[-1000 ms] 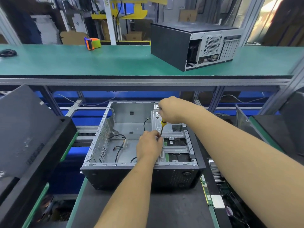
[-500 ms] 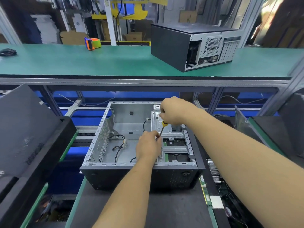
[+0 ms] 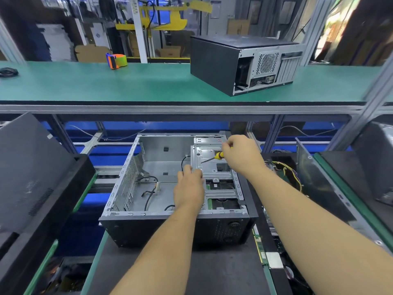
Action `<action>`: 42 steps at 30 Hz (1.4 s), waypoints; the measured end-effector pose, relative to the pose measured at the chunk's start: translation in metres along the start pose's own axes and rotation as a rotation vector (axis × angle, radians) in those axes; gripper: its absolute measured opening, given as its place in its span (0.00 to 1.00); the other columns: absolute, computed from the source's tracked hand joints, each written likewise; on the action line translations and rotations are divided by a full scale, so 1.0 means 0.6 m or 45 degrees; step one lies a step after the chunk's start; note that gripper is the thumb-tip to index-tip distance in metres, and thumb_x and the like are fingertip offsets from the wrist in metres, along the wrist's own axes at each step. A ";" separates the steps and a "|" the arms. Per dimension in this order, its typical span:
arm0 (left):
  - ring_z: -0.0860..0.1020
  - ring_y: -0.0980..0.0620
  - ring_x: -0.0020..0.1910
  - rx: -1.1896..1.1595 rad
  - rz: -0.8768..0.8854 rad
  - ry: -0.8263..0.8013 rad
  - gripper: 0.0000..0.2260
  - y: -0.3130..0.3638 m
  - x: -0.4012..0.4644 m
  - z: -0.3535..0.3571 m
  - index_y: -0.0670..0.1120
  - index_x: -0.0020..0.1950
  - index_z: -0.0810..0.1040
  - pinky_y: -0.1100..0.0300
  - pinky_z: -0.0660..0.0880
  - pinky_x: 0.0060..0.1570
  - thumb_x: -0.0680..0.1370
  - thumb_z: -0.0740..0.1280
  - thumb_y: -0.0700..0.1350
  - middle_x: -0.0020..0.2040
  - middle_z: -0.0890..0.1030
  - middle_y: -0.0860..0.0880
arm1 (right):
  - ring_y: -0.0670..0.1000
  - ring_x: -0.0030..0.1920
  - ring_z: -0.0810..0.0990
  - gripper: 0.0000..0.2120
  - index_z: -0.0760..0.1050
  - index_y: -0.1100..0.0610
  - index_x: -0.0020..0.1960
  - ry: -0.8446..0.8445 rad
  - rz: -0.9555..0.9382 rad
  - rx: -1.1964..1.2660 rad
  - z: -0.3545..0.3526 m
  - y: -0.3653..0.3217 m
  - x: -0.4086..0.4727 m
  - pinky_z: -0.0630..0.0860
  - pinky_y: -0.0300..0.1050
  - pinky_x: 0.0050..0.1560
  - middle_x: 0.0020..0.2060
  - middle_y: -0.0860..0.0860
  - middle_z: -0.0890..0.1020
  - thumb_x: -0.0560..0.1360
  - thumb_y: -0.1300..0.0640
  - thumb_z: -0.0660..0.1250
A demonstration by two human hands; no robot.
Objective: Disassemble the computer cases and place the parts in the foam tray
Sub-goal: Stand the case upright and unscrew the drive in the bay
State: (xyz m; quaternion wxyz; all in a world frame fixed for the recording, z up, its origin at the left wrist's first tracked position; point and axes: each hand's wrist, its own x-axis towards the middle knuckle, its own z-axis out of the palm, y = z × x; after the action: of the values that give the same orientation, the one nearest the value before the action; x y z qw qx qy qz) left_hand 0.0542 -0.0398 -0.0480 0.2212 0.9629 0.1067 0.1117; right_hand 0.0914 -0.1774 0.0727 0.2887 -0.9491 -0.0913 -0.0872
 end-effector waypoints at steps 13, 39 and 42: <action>0.75 0.48 0.46 -0.919 -0.661 0.232 0.08 -0.018 0.028 -0.024 0.42 0.52 0.73 0.57 0.70 0.46 0.86 0.59 0.45 0.57 0.78 0.42 | 0.46 0.34 0.73 0.14 0.79 0.58 0.42 0.207 0.189 0.278 0.020 0.040 0.001 0.63 0.40 0.31 0.33 0.46 0.76 0.82 0.53 0.61; 0.73 0.42 0.61 0.472 0.930 -0.434 0.17 0.242 -0.040 0.054 0.48 0.61 0.82 0.47 0.67 0.60 0.86 0.55 0.50 0.62 0.79 0.48 | 0.59 0.50 0.80 0.05 0.79 0.53 0.49 0.280 0.553 0.695 -0.056 0.179 -0.014 0.78 0.57 0.51 0.48 0.56 0.83 0.78 0.56 0.65; 0.74 0.42 0.59 0.422 0.871 -0.257 0.17 0.203 -0.014 0.022 0.46 0.57 0.81 0.48 0.67 0.59 0.85 0.54 0.49 0.58 0.80 0.47 | 0.58 0.46 0.78 0.02 0.78 0.53 0.47 0.241 0.526 0.714 -0.051 0.175 -0.011 0.76 0.54 0.48 0.49 0.57 0.82 0.77 0.55 0.67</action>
State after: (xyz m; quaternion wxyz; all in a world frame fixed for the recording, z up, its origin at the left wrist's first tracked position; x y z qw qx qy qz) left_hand 0.0686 -0.1543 -0.0059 0.0220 0.9717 -0.2260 0.0650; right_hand 0.1052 -0.2809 0.0404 0.5565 -0.8191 0.1092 -0.0860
